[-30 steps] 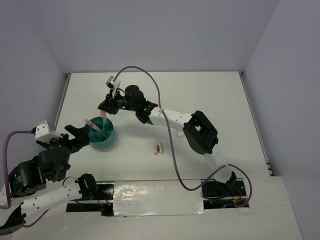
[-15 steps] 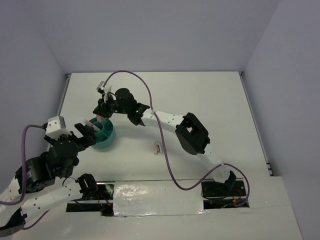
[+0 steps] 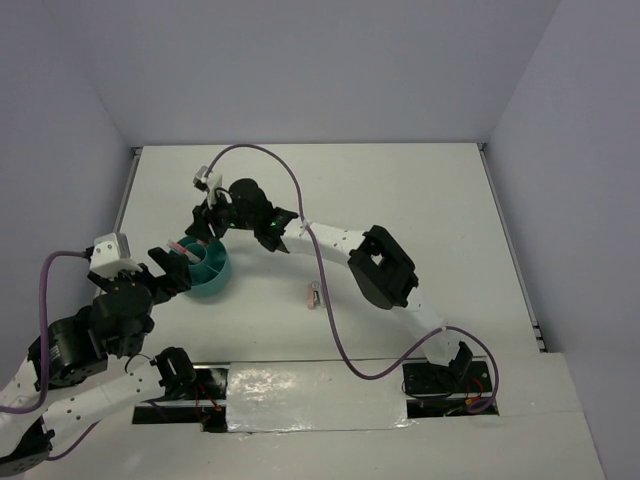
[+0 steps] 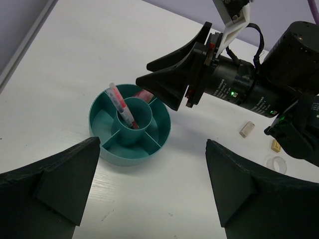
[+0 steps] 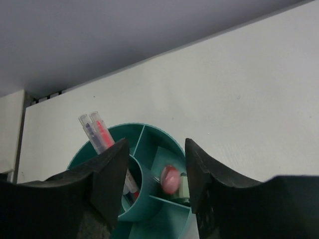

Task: Sort the stationery into containers
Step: Place the pen in the storage box, then pick up the stapler from the center of the board, then place the stapler in the storage box, then pick up the stationery from the center of the board.

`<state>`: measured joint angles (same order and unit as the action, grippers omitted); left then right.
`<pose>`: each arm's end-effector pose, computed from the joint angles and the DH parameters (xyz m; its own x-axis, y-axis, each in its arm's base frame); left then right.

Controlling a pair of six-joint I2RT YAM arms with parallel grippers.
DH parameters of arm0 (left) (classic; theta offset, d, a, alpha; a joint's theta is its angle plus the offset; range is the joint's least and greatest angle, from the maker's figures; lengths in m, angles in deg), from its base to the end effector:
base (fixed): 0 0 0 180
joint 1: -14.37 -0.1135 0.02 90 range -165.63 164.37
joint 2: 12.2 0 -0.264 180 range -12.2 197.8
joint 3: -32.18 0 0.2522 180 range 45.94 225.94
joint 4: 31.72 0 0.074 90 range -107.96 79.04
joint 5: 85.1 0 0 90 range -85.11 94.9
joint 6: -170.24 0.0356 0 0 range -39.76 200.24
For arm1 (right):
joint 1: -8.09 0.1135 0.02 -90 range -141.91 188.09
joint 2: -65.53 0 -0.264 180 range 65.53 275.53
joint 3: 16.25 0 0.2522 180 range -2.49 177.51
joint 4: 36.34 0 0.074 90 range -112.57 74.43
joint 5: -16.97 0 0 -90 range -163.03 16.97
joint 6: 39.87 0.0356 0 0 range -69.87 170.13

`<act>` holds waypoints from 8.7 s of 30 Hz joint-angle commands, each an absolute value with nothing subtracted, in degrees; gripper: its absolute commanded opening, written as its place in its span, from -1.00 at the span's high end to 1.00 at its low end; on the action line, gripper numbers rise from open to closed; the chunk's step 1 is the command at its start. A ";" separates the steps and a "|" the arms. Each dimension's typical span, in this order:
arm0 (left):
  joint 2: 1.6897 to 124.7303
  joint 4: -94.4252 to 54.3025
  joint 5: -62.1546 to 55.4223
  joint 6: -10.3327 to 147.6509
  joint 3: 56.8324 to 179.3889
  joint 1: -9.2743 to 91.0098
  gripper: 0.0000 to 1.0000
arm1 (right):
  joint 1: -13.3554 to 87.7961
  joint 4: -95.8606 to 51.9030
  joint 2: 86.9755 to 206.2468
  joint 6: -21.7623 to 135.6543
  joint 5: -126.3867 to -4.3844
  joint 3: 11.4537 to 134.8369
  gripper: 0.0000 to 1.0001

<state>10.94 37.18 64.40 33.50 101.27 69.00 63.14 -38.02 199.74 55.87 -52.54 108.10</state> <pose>0.0466 -0.0127 0.3626 -0.1216 -0.4672 -0.8757 -0.1955 0.8763 -0.4404 0.3099 0.4652 0.2443 -0.1777 -0.0908 -0.9799 -0.9533 0.2630 0.1486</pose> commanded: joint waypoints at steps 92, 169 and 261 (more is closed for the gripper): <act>39.83 -44.06 26.69 60.20 73.54 80.90 1.00 | 64.78 -22.13 123.10 97.07 -79.36 40.05 -0.47; 8.72 36.53 66.42 32.78 102.45 70.53 -0.99 | 75.33 -29.16 186.82 83.71 -102.38 94.28 -0.06; 48.36 -42.03 14.56 64.68 79.96 69.91 1.00 | 57.75 -22.40 122.83 99.34 -84.54 40.14 -0.48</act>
